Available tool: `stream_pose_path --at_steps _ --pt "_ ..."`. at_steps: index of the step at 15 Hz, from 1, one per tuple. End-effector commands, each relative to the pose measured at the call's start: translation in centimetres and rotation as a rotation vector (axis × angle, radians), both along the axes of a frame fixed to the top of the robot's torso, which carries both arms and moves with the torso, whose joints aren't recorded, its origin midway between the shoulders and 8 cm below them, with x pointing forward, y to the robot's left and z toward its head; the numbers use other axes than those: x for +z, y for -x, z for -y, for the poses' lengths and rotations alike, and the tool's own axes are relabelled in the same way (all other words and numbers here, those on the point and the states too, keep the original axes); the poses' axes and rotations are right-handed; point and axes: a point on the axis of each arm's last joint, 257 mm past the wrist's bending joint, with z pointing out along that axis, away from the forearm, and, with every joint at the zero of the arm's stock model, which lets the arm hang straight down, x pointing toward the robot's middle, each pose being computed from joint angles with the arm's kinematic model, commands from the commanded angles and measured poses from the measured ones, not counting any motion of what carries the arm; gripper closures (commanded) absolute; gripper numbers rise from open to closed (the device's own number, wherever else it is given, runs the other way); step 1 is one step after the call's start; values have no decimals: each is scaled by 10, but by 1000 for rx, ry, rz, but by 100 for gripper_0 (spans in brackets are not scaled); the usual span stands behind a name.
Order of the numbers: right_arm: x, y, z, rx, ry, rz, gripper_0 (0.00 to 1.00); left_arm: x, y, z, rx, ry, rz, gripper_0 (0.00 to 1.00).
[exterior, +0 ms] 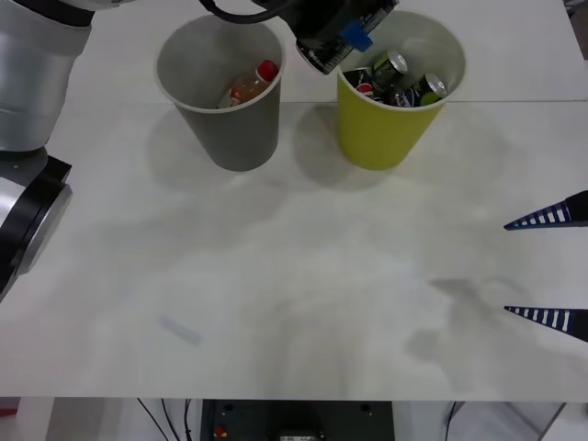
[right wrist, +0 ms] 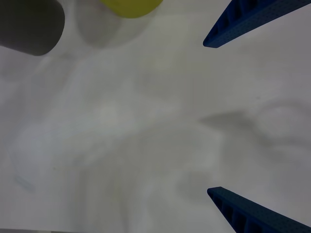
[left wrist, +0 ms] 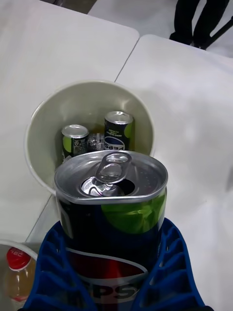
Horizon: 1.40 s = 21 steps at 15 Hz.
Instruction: Put the can into the green bin and the plastic bottle into the gray bin
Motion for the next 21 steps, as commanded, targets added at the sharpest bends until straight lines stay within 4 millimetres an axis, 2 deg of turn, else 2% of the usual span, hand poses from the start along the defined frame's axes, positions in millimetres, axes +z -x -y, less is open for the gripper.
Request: stream_pose_path --at_steps 1,3,6,9,11,15,17,19,21 --pt "0 0 0 0 0 0 0 -4 4 21 -20 -28 -21 100" --pt "0 0 0 0 0 0 0 -10 2 29 -18 -26 -57 100" --pt "0 0 0 0 0 0 0 -8 -13 42 -5 46 -70 100" --pt "0 0 0 0 0 0 0 -19 -29 61 -3 28 -23 100" --pt "0 0 0 0 0 0 0 -16 -35 72 -6 67 -40 100" --pt "0 0 0 0 0 0 0 -11 -60 82 23 172 -34 100" --pt "0 0 0 0 0 0 0 -8 -64 94 61 262 -60 100" --pt "0 0 0 0 0 0 0 -18 -66 99 52 247 -39 100" --pt "0 0 0 0 0 0 0 -18 -74 101 63 247 -21 100"
